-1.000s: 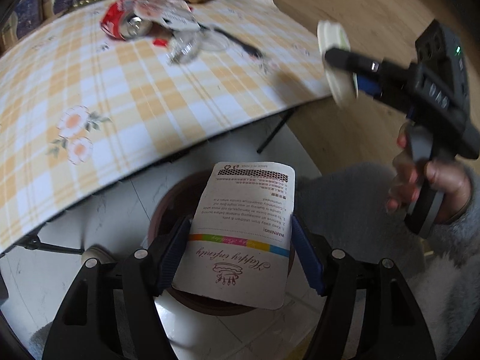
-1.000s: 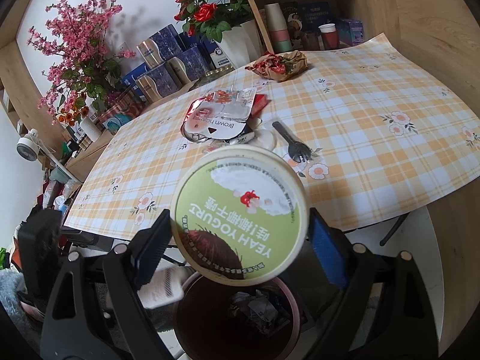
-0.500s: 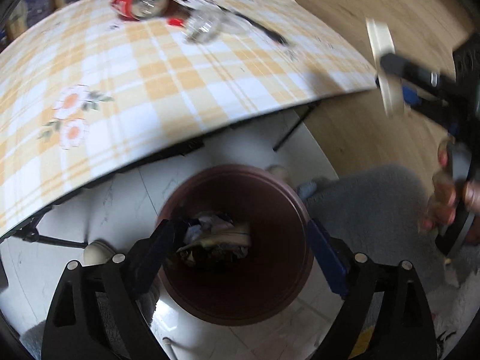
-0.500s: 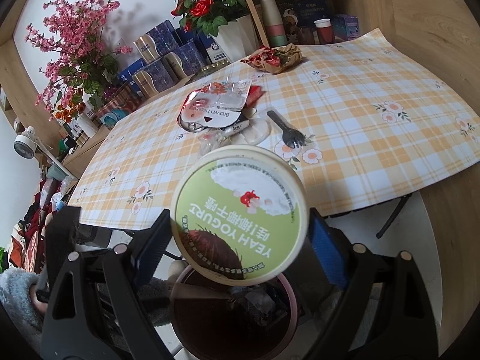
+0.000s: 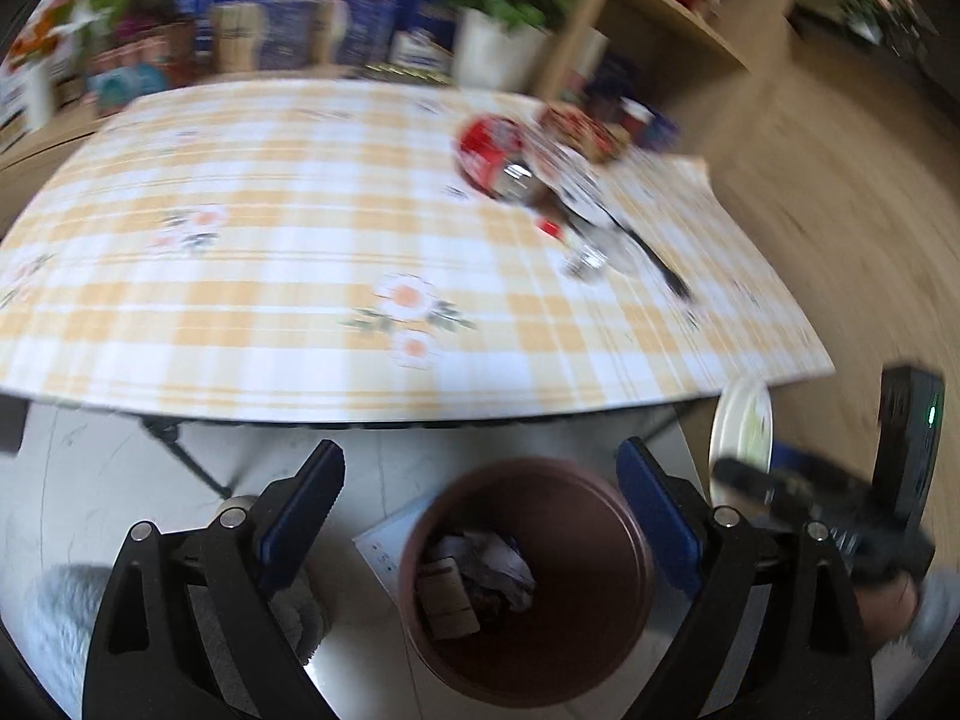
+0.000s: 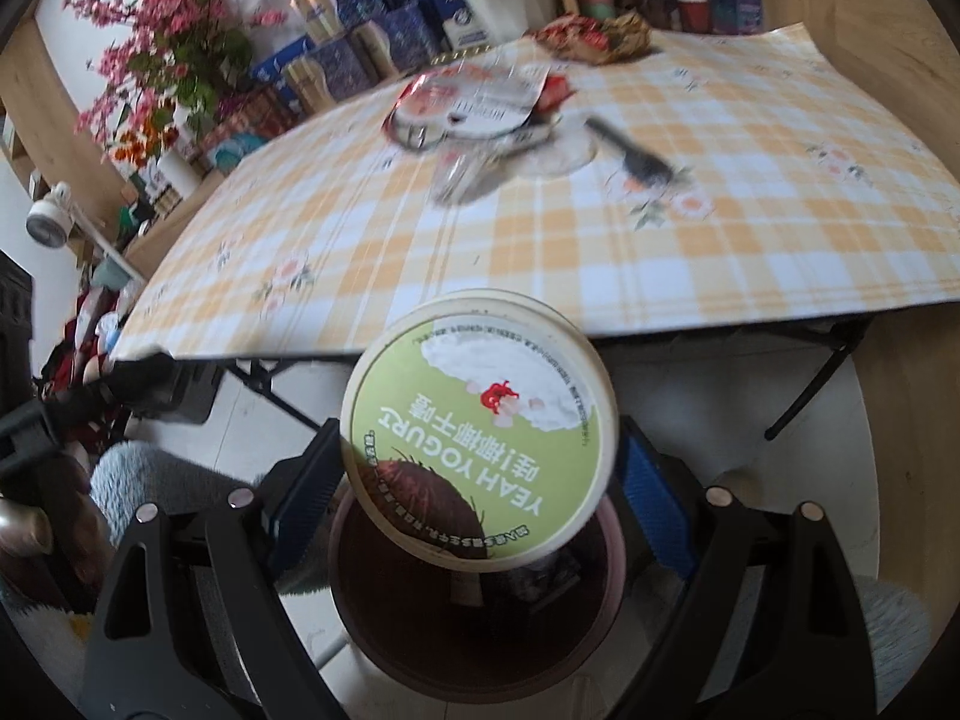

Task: Collect trash
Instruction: 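Drop the white leaflet into the bin with the left tool while the right tool drops the lid, then grasp the wrapped black fork with the right tool while the left tool grasps a plastic bag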

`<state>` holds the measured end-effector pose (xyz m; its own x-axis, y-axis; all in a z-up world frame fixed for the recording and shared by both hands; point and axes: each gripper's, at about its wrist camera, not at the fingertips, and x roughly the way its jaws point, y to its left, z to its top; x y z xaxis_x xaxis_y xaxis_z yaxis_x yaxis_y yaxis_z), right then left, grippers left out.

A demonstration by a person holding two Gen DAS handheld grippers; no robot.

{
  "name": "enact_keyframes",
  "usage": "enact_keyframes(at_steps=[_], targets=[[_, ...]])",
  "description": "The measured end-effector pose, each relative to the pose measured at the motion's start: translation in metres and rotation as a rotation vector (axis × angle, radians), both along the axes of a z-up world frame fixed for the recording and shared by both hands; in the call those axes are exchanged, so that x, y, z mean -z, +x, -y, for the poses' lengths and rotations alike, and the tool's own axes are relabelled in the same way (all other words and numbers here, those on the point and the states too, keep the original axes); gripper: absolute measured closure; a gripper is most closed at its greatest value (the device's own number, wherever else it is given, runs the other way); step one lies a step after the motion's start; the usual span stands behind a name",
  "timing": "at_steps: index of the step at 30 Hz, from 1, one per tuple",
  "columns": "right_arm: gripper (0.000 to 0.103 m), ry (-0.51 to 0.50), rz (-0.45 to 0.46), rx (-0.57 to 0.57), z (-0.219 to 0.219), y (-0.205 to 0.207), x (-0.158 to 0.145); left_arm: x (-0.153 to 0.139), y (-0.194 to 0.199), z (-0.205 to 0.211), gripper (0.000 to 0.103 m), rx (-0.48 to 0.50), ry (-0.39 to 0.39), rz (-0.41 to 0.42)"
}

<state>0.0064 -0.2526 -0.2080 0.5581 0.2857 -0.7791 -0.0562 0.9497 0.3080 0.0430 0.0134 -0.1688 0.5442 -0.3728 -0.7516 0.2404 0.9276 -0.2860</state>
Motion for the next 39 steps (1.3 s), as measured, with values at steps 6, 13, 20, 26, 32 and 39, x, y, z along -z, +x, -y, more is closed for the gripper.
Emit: enact_keyframes(at_steps=[6, 13, 20, 26, 32, 39], targets=[[0.016, -0.01, -0.051, -0.035, -0.014, -0.003, 0.017, 0.003, -0.011, -0.015, 0.013, -0.093, -0.004, -0.009], [0.016, -0.026, -0.113, -0.066, -0.026, -0.004, 0.035, 0.012, -0.01, -0.021, 0.013, -0.128, 0.006, -0.042], [0.016, -0.074, -0.199, -0.106, -0.039, -0.004, 0.055, 0.014, -0.009, -0.021, 0.013, -0.129, 0.01, -0.054], [0.013, -0.119, -0.216, -0.162, -0.054, -0.005, 0.061, 0.014, -0.009, -0.021, 0.013, -0.134, 0.009, -0.056], [0.006, -0.131, -0.214, -0.16, -0.052, -0.007, 0.06, 0.014, -0.009, -0.021, 0.013, -0.133, 0.009, -0.056], [0.006, -0.079, -0.197, -0.075, -0.031, 0.0, 0.053, 0.015, -0.006, -0.024, 0.013, -0.14, 0.03, -0.052]])
